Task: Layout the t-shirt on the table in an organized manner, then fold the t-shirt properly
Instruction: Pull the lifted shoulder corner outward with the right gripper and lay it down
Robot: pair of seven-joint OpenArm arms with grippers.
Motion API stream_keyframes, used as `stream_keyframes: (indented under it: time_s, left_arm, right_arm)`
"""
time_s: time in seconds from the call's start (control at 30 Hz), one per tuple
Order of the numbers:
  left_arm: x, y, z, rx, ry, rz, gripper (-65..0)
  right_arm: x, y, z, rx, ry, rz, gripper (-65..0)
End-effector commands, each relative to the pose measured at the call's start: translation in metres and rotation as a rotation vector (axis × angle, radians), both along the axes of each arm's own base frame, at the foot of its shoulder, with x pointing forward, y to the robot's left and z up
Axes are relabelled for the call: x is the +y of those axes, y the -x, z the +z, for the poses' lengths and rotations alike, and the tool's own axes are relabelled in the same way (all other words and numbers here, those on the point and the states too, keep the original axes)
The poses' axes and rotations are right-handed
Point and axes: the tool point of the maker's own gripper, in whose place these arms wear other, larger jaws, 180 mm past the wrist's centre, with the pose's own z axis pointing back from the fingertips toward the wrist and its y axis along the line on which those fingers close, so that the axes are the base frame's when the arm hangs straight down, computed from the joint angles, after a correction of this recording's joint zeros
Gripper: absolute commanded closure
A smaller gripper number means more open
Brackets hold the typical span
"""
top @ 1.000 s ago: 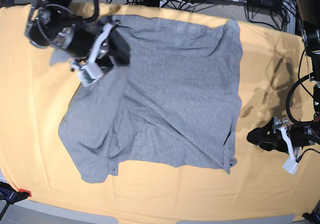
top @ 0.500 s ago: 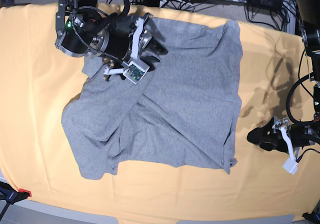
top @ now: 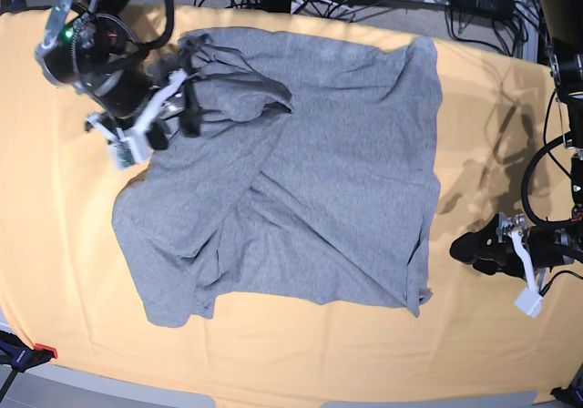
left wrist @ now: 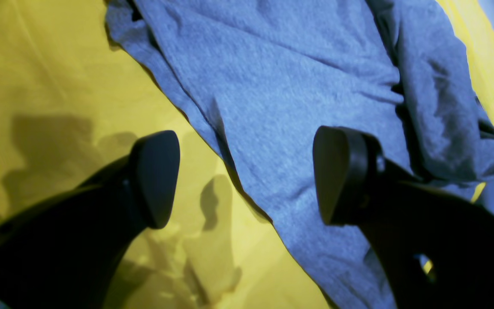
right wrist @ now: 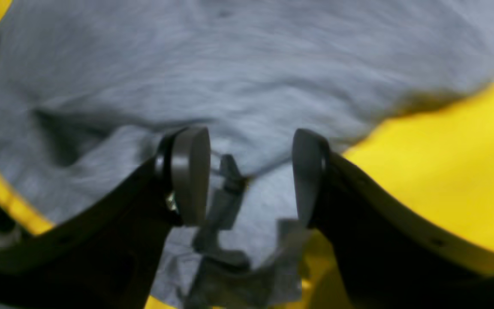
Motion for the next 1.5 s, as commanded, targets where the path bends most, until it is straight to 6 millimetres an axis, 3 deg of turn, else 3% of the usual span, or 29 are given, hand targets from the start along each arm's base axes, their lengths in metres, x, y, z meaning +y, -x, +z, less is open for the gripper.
stream_keyframes:
  time_s: [0.0,0.07,0.2,0.3,0.47,0.67,0.83,0.9,1.0,1.13,1.27,1.47]
  left_arm:
    - [0.004,-0.009,0.025,-0.068,0.015,0.01,-49.4]
    - [0.004,-0.009,0.025,-0.069,0.016,0.01,-49.4]
    - [0.004,-0.009,0.025,-0.068,0.015,0.01,-49.4]
    - [0.004,-0.009,0.025,-0.068,0.015,0.01,-49.4]
    - [0.004,-0.009,0.025,-0.068,0.015,0.01,-49.4]
    - [0.004,-0.009,0.025,-0.068,0.015,0.01,-49.4]
    - [0.004,-0.009,0.025,-0.068,0.015,0.01,-49.4]
    - [0.004,-0.009,0.025,-0.068,0.016,0.009,-49.4]
    - [0.003,-0.009,0.025,-0.068,0.018,0.008,-49.4]
    - [0.003,-0.009,0.025,-0.068,0.017,0.009,-49.4]
    - [0.003,-0.009,0.025,-0.068,0.017,0.008,-49.4]
    - [0.003,-0.009,0.025,-0.068,0.017,0.008,-49.4]
  right_arm:
    - [-0.003,-0.003,0.007,-0.031,-0.019,-0.018,-33.0]
    - [-0.004,-0.001,0.006,-0.022,-0.078,-0.028,-33.0]
    - [0.015,0.002,0.002,-0.01,-0.21,0.041,-33.0]
    - [0.018,0.001,-0.012,0.025,-0.251,0.048,-33.0]
    - [0.003,-0.005,-0.045,0.122,-0.22,-0.018,-33.0]
    - [0.023,-0.007,-0.029,0.071,-0.35,0.05,-33.0]
    - [0.018,-0.006,-0.04,0.103,-0.299,0.007,-31.9]
    - [0.025,-0.007,-0.037,0.078,-0.31,0.034,-24.0]
    - [0.032,-0.009,-0.031,0.028,-0.312,0.078,-2.3]
    - [0.033,-0.017,-0.023,-0.02,-0.279,0.12,0.0]
    - [0.017,-0.03,-0.009,-0.07,-0.227,0.089,0.0]
    - [-0.049,-0.037,0.007,-0.13,0.003,-0.068,0.0]
